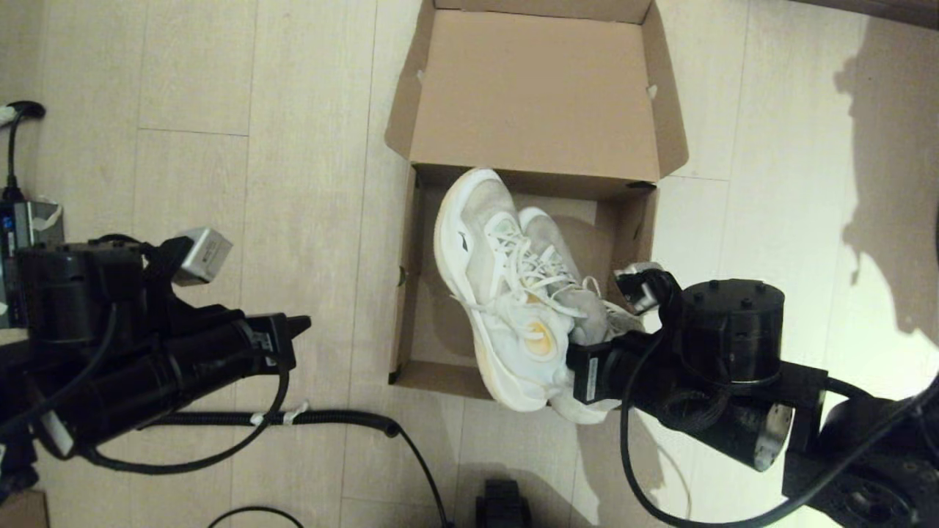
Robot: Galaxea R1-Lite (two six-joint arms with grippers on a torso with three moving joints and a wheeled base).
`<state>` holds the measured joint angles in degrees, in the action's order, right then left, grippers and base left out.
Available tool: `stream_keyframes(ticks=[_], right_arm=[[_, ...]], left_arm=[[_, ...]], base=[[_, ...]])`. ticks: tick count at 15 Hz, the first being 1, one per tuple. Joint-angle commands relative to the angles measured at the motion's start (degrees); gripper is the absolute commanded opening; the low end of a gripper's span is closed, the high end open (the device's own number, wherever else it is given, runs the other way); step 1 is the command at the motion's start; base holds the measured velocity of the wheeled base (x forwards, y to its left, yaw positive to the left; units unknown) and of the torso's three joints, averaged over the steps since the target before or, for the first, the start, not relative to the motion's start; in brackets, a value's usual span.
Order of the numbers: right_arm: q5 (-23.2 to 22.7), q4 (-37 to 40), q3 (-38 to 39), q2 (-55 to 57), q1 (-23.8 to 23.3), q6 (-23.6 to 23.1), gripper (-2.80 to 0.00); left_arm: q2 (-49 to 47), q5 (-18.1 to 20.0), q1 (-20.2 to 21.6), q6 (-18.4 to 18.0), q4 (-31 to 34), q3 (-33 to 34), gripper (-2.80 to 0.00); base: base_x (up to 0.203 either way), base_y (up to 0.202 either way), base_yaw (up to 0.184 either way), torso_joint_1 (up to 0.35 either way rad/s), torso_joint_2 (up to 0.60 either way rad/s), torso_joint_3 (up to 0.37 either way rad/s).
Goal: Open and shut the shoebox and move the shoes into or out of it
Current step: Put the shoes into the shoe box
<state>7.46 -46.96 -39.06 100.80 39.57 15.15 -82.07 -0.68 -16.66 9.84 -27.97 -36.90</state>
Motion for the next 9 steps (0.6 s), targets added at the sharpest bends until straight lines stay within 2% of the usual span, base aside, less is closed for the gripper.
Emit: stream_keyframes(ticks=[1, 3, 7, 8, 9], right_arm=[[0.44, -3.4, -0.16, 5.82, -0.24, -0.77, -2.8], [2.74, -7.81, -0.64, 8.3, -0.48, -2.54, -2.8], [4.9, -8.59, -1.37, 8.53, -0.72, -3.2, -2.8], [4.94, -8.59, -1.37, 8.53, -0.72, -3.2, 0.0], [5.03, -8.59, -1.37, 8.53, -0.72, -3.11, 0.0]], left_arm=[[1.82, -0.02, 0.14, 0.09, 0.11, 0.07, -2.8], [2.66, -0.02, 0.14, 0.09, 0.11, 0.69, -2.8], [2.88, 0.16, 0.14, 0.18, -0.24, 1.57, -2.8], [2.88, 0.16, 0.14, 0.18, -0.24, 1.56, -2.8], [2.88, 0.16, 0.14, 0.18, -0.24, 1.48, -2.8]], base=[[0.0, 0.0, 0.0, 0.0, 0.0, 0.0], [0.0, 0.0, 0.0, 0.0, 0.0, 0.0], [0.0, 0.0, 0.0, 0.0, 0.0, 0.0], [0.0, 0.0, 0.0, 0.0, 0.0, 0.0], [0.0, 0.0, 0.0, 0.0, 0.0, 0.0]])
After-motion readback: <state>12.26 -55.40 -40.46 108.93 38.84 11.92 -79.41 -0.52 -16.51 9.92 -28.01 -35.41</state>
